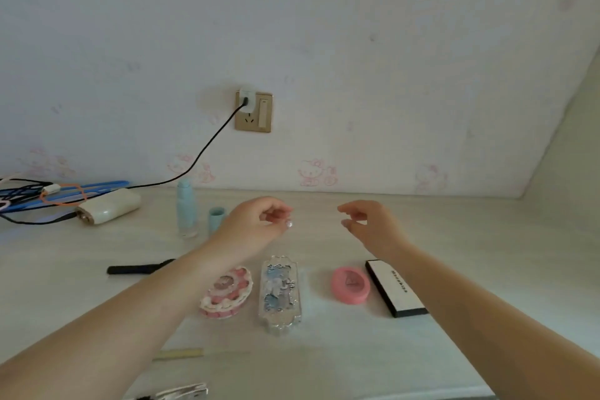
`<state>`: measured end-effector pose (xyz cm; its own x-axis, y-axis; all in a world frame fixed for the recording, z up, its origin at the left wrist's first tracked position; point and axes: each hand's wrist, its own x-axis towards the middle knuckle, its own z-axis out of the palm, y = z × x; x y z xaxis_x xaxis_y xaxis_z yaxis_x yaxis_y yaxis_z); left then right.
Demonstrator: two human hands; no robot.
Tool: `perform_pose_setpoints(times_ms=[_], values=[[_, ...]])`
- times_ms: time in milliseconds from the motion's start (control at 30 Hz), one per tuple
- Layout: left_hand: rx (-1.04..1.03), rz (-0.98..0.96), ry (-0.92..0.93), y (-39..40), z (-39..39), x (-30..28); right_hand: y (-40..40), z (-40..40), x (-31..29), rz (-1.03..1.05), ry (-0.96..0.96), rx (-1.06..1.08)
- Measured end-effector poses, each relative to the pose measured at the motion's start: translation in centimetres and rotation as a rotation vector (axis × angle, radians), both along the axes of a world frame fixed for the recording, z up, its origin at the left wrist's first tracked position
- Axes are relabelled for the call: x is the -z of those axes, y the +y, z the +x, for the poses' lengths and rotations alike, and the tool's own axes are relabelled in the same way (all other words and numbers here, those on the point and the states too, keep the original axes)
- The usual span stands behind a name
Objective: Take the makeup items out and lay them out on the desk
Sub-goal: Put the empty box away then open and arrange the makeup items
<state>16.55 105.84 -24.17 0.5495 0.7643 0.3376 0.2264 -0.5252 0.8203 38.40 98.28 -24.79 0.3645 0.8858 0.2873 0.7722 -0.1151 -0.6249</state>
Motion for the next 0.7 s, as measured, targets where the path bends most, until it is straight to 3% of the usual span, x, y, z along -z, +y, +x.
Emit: perform_pose_setpoints(times_ms=[133, 333, 533, 700], values=[[0.059, -0.047, 0.076, -1.1, 8.7, 1.4, -2.4, 6.7, 1.1, -0.077, 0.001, 0.124], [0.003, 0.012, 0.46, -1.9, 19.0, 4.0, -3.9, 11.5, 3.5, -0.319, -0.253, 0.099], [-0.058, 0.177, 0.816, -1.6, 22.7, 5.1, -2.0, 12.5, 4.2, -0.339, -0.525, -0.124], [-0.06, 0.359, 0.9, -0.5, 22.9, 5.0, -0.5, 13.5, 4.8, -0.279, -0.755, -0.153]])
